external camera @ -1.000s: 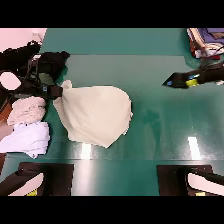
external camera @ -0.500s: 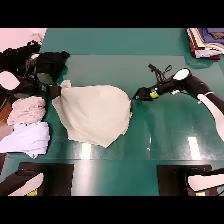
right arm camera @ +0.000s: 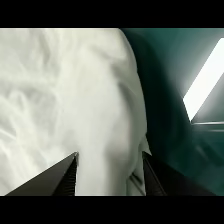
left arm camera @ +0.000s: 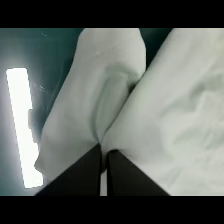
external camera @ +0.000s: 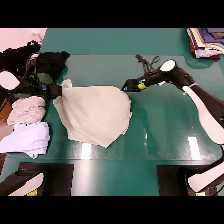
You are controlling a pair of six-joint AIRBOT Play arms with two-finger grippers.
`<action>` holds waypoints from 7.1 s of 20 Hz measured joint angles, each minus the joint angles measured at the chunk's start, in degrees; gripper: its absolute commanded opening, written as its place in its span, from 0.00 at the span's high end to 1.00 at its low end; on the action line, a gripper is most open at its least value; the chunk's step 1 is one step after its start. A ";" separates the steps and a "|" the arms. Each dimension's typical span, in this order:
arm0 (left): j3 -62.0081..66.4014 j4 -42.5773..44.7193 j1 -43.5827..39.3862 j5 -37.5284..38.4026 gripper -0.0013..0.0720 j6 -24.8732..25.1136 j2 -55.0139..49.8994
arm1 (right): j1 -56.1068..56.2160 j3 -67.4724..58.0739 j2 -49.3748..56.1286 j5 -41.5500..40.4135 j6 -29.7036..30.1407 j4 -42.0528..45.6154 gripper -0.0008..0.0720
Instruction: Fold the shirts.
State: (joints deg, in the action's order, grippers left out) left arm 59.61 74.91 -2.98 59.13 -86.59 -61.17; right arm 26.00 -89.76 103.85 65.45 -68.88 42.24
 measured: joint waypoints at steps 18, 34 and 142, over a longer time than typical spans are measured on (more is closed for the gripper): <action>27.47 -1.44 -0.02 5.62 0.95 0.00 10.14 | -3.32 -25.68 -15.93 9.01 -2.56 10.36 0.97; 37.31 -13.55 0.00 22.73 0.95 1.77 3.15 | -5.97 1.22 -43.36 16.90 -16.37 25.97 0.97; 22.71 -10.51 14.49 4.96 0.95 -2.86 14.58 | -16.33 2.32 -34.29 0.90 7.54 16.04 0.97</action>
State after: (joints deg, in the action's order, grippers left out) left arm 82.32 64.40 11.51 64.10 -89.45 -46.59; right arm 9.67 -87.44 69.56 66.35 -61.34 58.28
